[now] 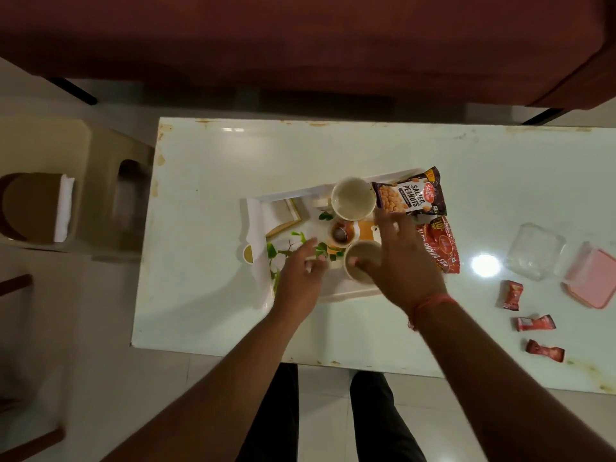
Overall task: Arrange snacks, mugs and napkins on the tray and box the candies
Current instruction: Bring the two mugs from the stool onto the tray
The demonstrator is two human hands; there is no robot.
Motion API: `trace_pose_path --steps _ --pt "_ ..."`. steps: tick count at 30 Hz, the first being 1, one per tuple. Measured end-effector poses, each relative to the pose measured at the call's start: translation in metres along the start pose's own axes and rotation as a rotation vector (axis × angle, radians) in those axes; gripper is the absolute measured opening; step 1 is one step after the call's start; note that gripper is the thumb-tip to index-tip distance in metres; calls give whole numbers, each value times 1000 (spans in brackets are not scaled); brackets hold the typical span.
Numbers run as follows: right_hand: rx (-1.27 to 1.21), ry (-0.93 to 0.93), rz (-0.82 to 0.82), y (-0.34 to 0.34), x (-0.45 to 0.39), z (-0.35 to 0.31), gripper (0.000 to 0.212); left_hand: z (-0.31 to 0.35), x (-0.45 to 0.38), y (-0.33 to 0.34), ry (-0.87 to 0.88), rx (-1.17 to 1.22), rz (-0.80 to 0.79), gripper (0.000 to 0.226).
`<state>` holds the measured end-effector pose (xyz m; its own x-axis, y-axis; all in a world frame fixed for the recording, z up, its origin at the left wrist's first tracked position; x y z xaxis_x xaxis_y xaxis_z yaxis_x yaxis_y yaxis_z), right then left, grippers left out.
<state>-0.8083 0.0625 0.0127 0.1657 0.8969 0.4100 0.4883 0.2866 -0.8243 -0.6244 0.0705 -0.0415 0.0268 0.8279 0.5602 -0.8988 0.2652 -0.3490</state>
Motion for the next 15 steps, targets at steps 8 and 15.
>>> trace_pose_path --steps 8,15 --pt "97 -102 -225 2 -87 -28 100 55 -76 -11 82 -134 -12 42" --pt "118 -135 -280 8 -95 -34 97 52 -79 -8 91 -177 32 34"
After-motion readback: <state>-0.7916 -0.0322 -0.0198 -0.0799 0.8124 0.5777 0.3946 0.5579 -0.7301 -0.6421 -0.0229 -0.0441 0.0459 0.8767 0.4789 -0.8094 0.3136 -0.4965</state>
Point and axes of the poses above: each hand's wrist, its own x-axis away from the middle knuckle, its own y-axis out of the palm, z = x × y, the point moved 9 cm from there along -x, towards the middle knuckle, and after that the axes turned 6 degrees about y, right-handed, at the moved point
